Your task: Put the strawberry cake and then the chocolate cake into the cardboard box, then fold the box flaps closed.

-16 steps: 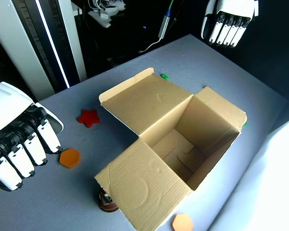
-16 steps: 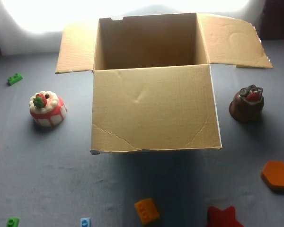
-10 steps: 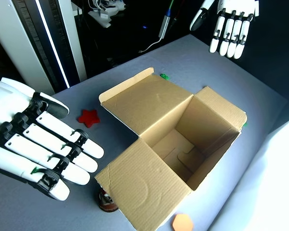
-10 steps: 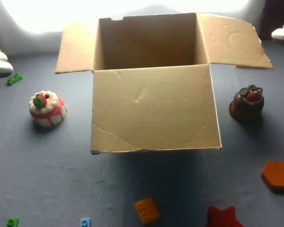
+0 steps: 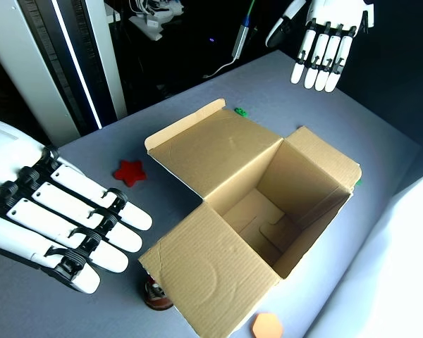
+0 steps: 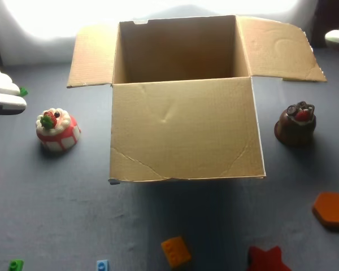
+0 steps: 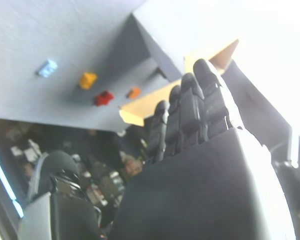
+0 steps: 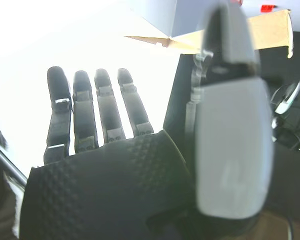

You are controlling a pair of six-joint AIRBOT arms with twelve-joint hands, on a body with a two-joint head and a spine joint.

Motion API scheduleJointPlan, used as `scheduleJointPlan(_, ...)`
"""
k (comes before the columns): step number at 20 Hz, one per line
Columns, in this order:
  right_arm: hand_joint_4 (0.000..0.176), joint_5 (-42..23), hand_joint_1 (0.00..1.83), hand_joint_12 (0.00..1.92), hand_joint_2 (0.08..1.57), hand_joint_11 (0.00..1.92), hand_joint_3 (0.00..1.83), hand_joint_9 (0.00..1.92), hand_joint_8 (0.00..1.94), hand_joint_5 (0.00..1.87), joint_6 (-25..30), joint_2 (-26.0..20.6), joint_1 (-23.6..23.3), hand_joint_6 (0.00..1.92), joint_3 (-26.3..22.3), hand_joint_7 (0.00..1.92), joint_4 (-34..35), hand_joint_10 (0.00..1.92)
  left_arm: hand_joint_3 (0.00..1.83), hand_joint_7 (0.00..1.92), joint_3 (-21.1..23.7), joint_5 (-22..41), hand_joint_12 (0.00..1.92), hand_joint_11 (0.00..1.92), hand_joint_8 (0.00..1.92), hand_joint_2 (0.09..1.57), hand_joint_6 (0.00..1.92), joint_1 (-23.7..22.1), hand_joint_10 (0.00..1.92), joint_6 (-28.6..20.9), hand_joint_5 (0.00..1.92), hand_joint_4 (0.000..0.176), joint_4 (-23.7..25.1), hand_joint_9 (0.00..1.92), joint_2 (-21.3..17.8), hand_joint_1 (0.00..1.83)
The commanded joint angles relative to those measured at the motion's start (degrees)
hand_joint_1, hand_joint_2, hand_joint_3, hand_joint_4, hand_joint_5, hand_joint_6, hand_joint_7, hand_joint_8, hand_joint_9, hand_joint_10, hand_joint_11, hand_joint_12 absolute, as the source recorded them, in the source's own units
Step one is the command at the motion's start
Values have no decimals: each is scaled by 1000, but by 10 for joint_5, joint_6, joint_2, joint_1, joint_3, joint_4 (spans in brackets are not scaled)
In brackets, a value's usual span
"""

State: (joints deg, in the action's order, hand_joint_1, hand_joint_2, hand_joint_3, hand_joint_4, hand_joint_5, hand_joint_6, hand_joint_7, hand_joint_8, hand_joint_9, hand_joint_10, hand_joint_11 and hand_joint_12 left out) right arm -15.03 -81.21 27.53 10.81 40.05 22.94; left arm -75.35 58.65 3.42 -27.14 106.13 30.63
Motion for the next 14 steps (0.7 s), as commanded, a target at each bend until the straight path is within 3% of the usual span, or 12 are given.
scheduleJointPlan(1,4,-53,982,434,1029,0,7,48,1,6,0,-7,-10,0,1,59,0,38,4,61,-2,-3,584,0,0,1086,0,-8,0,0,0,70,-42,112,0,1021)
scheduleJointPlan(3,13,-42,969,137,1057,0,8,44,2,0,0,-7,-10,0,1,42,8,26,7,15,2,-3,514,0,0,1111,0,2,0,4,0,75,-33,69,4,1055)
scheduleJointPlan(8,27,-30,937,24,1069,0,4,42,0,0,-4,-6,-9,0,5,32,34,16,10,19,7,-21,430,0,1,1154,0,70,0,27,0,67,-41,63,20,1080)
scheduleJointPlan(9,19,-29,964,26,1066,0,2,37,3,0,-4,-6,-9,0,8,37,44,14,13,22,8,-29,429,0,3,1165,0,86,1,31,0,66,-49,65,24,1081)
scheduleJointPlan(10,11,-28,1024,137,1069,0,0,48,2,0,-4,-5,-9,0,10,57,50,15,13,30,9,-34,433,0,5,1174,0,99,3,39,0,68,-61,72,27,1094)
scheduleJointPlan(11,16,-26,1089,239,1051,0,0,69,5,3,-4,-3,-9,1,15,82,57,21,9,39,10,-40,440,0,6,1172,0,121,5,56,0,68,-83,79,33,1114)
scheduleJointPlan(12,6,-21,1138,391,1014,0,0,103,10,39,-4,-1,-9,10,18,123,60,31,4,46,10,-46,448,0,6,1167,0,141,4,75,0,64,-105,79,39,1121)
scheduleJointPlan(14,0,-20,1116,616,1021,0,0,137,5,47,-4,0,-9,10,19,122,61,36,4,67,7,-59,420,0,9,1171,6,167,4,95,25,61,-127,84,52,1109)
